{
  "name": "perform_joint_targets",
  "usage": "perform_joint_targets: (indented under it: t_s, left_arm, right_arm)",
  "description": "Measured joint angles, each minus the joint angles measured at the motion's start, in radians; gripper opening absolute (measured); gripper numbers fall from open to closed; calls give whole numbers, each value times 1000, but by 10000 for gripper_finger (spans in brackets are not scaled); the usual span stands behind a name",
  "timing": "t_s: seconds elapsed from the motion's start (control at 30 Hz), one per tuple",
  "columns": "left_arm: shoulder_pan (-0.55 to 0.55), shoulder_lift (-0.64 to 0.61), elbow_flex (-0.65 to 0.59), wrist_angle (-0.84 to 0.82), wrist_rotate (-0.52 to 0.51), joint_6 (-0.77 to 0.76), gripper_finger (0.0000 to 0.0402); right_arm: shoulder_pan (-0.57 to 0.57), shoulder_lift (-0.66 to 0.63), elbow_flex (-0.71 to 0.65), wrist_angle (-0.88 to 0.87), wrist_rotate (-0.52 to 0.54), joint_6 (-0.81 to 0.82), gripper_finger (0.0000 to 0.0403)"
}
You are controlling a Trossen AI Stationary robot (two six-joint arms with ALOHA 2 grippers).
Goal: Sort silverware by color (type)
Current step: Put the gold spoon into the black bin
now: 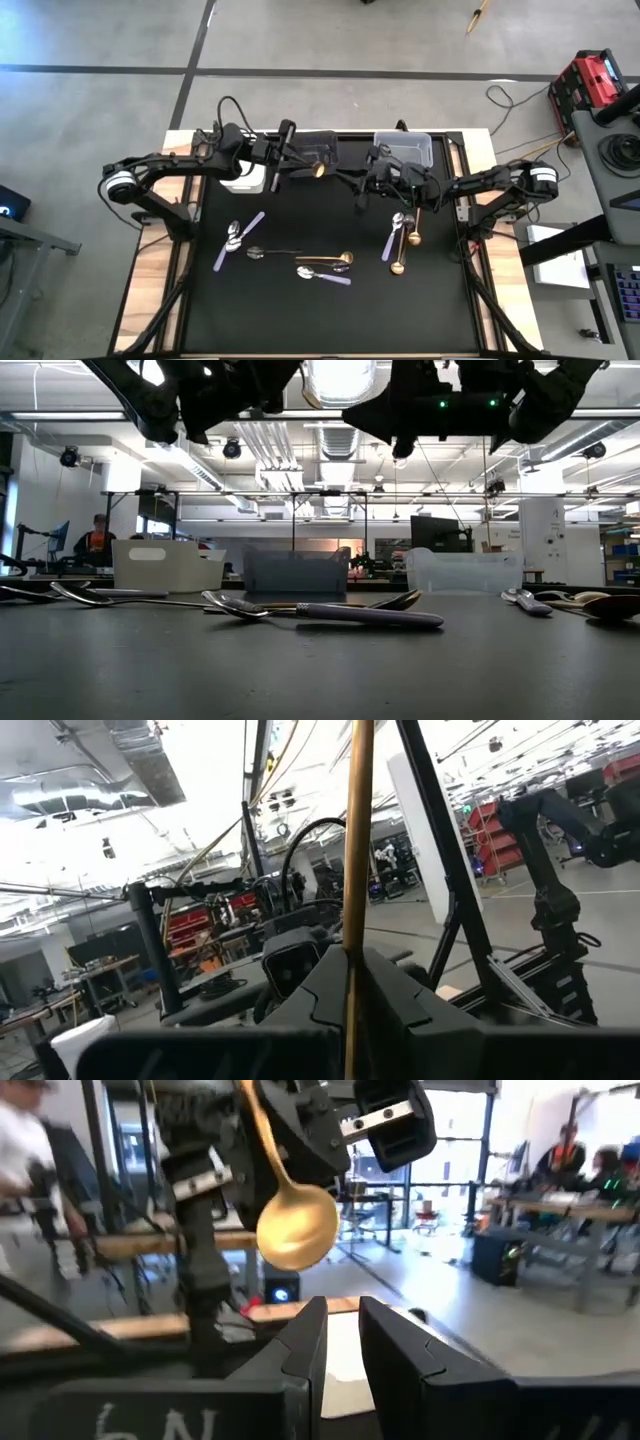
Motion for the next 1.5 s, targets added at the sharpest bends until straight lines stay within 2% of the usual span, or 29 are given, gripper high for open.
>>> perform_joint_targets:
  t_s: [0.1, 0.23, 0.5, 0.6, 0.73, 0.83, 0.93, 1.07, 1.27, 1.5]
  left_arm:
    - [0, 0, 0, 0, -30, 0, 0]
    - [0, 0, 1, -1, -49, 0, 0]
    - [-5, 1, 1, -10, -49, 2, 0]
    - [-5, 1, 1, -29, -51, 8, 0]
    - [-5, 1, 1, -55, -58, 8, 0]
    - [-5, 1, 0, -82, -57, 8, 0]
    - [-5, 1, 0, -100, -57, 8, 0]
    - [-5, 1, 0, -109, -57, 27, 0]
    - [-17, 6, 0, -127, -47, 58, 0]
    - [-72, 34, 0, -132, -39, 156, 0]
  right_arm:
    - [1, 0, 0, -15, -1, -70, 54]
    - [-8, -1, 0, -14, 25, 133, 54]
    - [-16, -14, 0, -79, 18, 230, 54]
    - [-17, -15, 0, -84, 59, 172, 54]
    - [-14, -11, 0, -100, 60, -28, 36]
    - [-15, -9, 0, -94, 59, 28, 33]
    - [-27, -9, 0, -95, 59, 107, 57]
    - [-30, -7, 0, -90, 52, 201, 116]
    - [-30, 1, 0, -70, -11, 156, 200]
    - [-28, 1, 42, -85, -151, 132, 216]
